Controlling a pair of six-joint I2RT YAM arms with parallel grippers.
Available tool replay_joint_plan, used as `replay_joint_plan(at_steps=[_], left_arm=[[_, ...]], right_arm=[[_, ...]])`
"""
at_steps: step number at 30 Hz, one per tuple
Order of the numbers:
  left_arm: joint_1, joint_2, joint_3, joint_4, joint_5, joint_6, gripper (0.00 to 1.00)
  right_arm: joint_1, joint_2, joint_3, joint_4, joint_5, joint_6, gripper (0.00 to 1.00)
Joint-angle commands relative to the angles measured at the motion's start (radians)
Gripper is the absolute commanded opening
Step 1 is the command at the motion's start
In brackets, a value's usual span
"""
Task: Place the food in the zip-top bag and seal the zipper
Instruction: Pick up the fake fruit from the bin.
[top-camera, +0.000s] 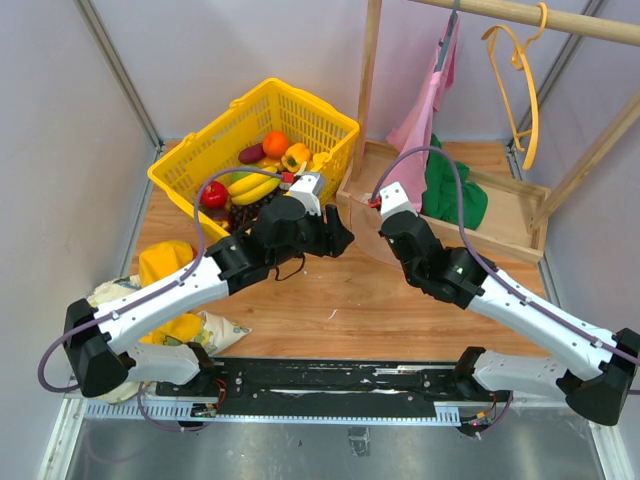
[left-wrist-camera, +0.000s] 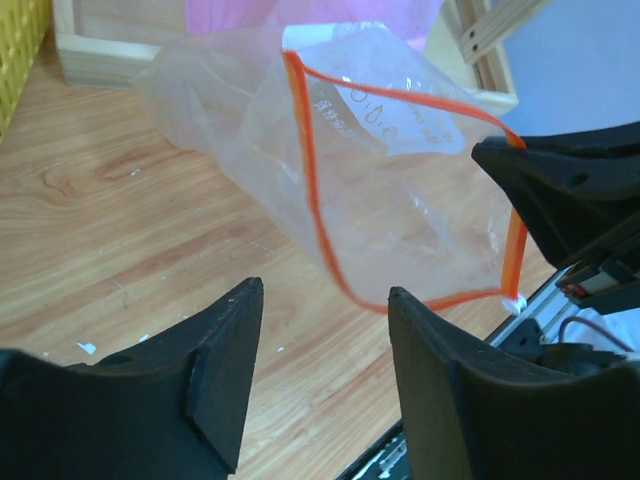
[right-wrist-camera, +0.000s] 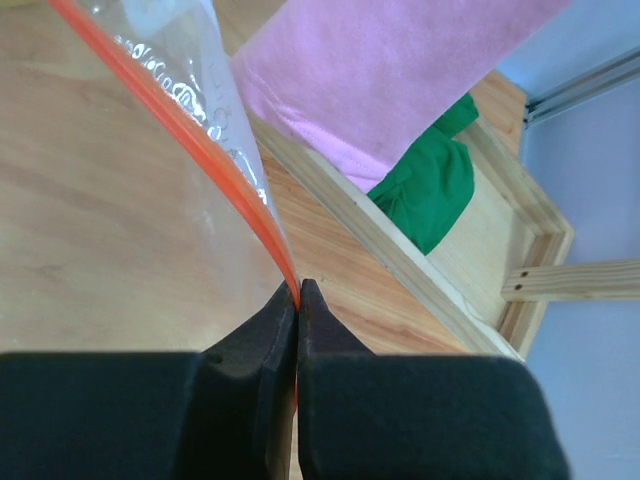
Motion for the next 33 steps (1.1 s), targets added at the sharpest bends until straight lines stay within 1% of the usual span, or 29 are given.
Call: replay_joint_plan(at_steps=[1,6,10,16,20,21,25,28,33], left_arm=[[0.008,-0.068,-0.001,0.014,-0.048,0.027,0.62],[0.029,-0.118,0.011,-0.028,-0.102,0.06,0.84],[0.087,-0.142,0.036,-0.086,-0.131,0.091,0.99],[0.256,-0.123,0.106,-0.188,-0.108,0.135,0.99],[0.403,-0.064,0.194,-0.245,-0.022,0.231,0.99],[0.433,-0.043,0.219,-0.256,-0.022,0.256,0.99],[0.523,0.039,0.324,-0.307,-0.09,0.332,0.99],[0.592,0.121,0.386,-0.332,-0.101,0.371,0.99],[0.673,0.243,0.441,-0.349,-0.141,0.419,0.97]], right_arm=[[0.046,0.014,0.058,-0.022,0.145,-0.048,0.01],[0.059,0.016,0.071,-0.043,0.188,-0.066,0.01],[0.061,0.011,0.074,-0.046,0.19,-0.067,0.01],[0.061,0.025,0.074,-0.052,0.198,-0.069,0.01],[0.06,0.036,0.075,-0.054,0.198,-0.072,0.01],[0.06,0.037,0.075,-0.053,0.198,-0.073,0.01],[0.06,0.043,0.075,-0.053,0.2,-0.075,0.01],[0.06,0.043,0.075,-0.05,0.2,-0.082,0.01],[0.06,0.047,0.078,-0.045,0.2,-0.089,0.01]])
